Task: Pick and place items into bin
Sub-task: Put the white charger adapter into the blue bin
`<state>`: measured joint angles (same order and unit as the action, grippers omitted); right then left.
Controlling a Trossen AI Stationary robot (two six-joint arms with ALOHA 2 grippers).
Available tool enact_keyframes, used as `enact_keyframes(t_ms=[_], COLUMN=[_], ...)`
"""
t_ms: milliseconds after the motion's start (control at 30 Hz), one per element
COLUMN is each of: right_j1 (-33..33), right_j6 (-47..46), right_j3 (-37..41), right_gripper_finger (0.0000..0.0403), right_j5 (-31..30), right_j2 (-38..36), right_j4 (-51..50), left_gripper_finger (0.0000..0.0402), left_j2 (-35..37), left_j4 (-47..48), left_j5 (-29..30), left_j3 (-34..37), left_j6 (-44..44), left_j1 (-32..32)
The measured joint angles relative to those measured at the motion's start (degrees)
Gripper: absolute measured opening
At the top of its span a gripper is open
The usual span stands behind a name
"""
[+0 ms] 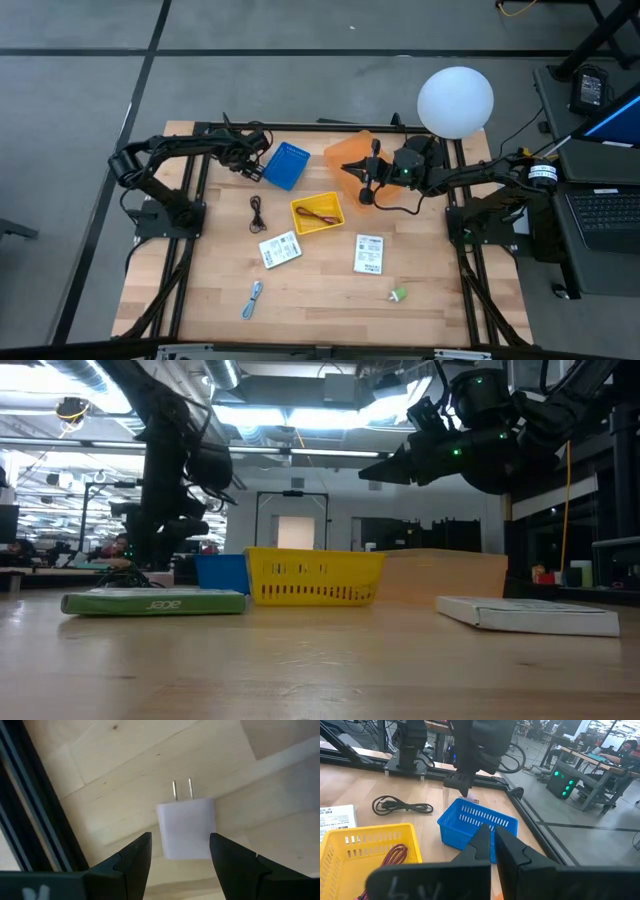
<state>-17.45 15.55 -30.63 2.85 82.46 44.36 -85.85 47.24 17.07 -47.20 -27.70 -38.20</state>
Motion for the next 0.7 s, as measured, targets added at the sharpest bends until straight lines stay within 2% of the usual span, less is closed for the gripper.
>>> enact_keyframes(t_ms=[233,700], right_j1=[0.0,0.0], right_j6=[0.1,0.1], right_j3=[0.0,0.0], right_gripper_finger=[0.0007,0.0007], right_j5=[0.0,0.0], right_j2=[0.0,0.0], right_j4=[0.0,0.0], left_gripper_finger=[0.0194,0.0194], left_j2=[-1.7,-3.5], left_j4=[-3.3,-3.4], left_j5=[-5.1,-5.4], left_j3=[0.0,-0.2], left_j6=[3.4,3.6], left_j1=[-2.4,-5.9])
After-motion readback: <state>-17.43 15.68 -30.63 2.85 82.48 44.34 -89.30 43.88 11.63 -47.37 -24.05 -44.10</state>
